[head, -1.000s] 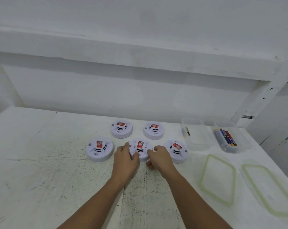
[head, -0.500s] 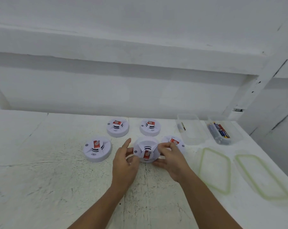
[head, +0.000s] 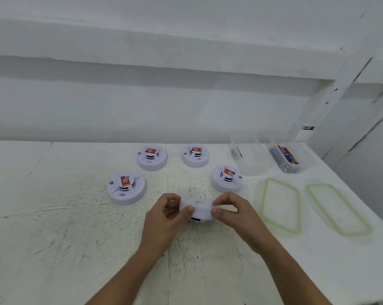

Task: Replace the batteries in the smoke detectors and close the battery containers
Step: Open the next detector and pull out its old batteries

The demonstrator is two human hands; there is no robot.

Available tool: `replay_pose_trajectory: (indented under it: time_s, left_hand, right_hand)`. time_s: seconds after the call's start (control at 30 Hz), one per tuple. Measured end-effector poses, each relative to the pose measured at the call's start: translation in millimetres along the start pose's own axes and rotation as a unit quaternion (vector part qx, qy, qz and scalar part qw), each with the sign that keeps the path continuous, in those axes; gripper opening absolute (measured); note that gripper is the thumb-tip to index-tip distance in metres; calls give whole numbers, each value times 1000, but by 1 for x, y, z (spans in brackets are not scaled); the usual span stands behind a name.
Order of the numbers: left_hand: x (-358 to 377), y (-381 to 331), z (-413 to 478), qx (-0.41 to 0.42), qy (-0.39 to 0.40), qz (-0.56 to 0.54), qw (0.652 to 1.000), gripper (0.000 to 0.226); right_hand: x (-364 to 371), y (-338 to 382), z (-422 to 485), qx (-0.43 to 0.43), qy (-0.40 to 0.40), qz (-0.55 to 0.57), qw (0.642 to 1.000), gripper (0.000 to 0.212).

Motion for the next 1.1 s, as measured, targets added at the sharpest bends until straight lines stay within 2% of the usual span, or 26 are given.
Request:
replay_pose_trajectory:
  time_s: [0.07,0.13,0.27,0.43,0.57,0.73,0.83,0.97,1.1]
  left_hand:
    - [-10,5,-1,-7,44,18,999,33]
    - [-20,9,-4,4,88,88,992,45]
    - [-29,12,-4,17,126,153,980,66]
    - [-30,15,-4,45,150,182,971,70]
    - [-29,14,-2,46,207,188,959,81]
    - [-19,14,4,42,232,199,951,100]
    - [-12,13,6,46,243,222,943,108]
    - [2,8,6,67,265,278,921,129]
    - [5,11,13,83,254,307,913,124]
  right_hand:
    - [4,-5,-5,-8,32,15,999,17]
    - [9,-10,-9,-33,45,-2,998,29]
    - [13,-13,-15,-86,32,-157,983,41]
    - [16,-13,-19,-145,-6,-267,953,34]
    - [21,-3,-19,-203,-21,-362,910,26]
    - [23,11,-13,-249,52,-407,877,29]
    - [20,17,-11,-247,85,-433,863,27]
    - [21,18,-7,-244,116,-471,839,27]
    - [26,14,-6,-244,132,-489,827,29]
Point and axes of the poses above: each hand's wrist, its own z-axis towards the middle knuckle, its own x-axis out of the palm, y = z × x, the point moved 2 cm from there along z, towards the middle knuckle, and after that the axes turned 7 degrees about -z, right-handed, at the moved point
